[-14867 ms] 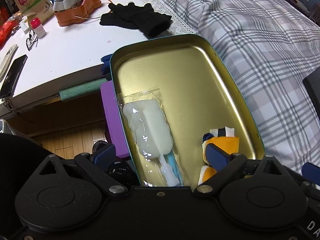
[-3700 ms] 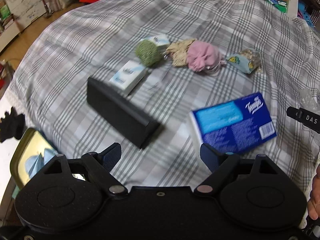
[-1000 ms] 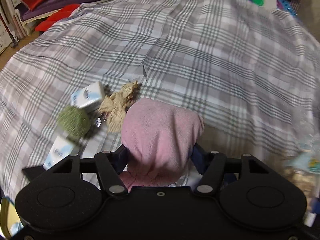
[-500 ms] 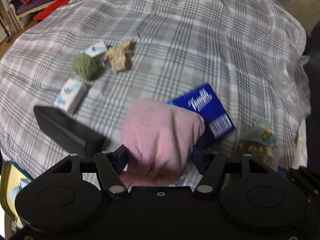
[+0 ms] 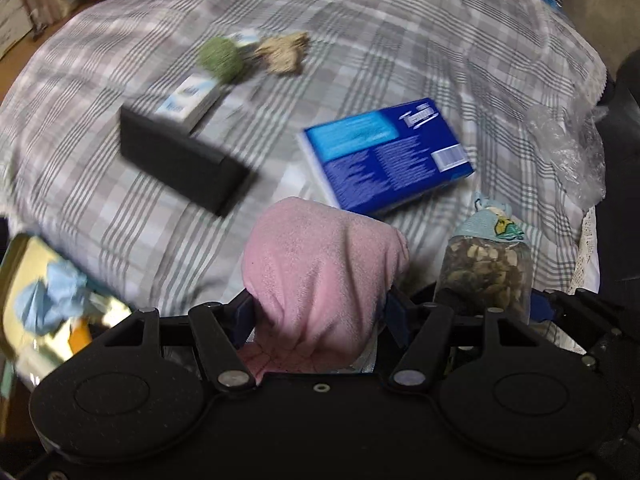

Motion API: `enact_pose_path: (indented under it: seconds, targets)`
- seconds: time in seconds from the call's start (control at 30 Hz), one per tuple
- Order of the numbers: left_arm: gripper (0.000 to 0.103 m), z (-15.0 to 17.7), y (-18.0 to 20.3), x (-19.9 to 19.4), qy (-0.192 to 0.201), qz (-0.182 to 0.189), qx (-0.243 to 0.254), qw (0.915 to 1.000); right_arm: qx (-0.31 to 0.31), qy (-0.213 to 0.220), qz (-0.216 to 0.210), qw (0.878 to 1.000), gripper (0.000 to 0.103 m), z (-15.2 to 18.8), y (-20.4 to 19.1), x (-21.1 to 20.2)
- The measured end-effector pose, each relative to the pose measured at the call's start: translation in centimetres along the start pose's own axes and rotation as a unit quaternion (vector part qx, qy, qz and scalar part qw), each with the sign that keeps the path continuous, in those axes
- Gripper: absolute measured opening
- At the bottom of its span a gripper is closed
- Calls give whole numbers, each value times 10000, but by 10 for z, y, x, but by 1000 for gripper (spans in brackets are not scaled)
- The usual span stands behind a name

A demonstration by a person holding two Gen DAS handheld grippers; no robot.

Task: Organize soft objects
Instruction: 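Carry the pink bundle and bagged sachet to the gold tray with both tools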

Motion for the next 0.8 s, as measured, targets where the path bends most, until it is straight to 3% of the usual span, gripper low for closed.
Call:
enact_pose_path:
  seconds: [0.33,0.8]
  targets:
    - [61,37,-79,-34,270,-376,-807,9957,-881,-121,-421,9951,42,25,-81,-6]
    - [61,73,-197,-30,212,-1138,-1952,9739,-1751,-98,-992,9795,42,23,-190,-1]
Point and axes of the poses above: each gripper's, at about its wrist camera, not at the fingertips, and x roughly the way its jaws point, y to its right, z to its underside, the point moved 7 cm from there along x, roughly the way its jaws point, and after that the axes turned 6 degrees about y, right-handed, at the moved point
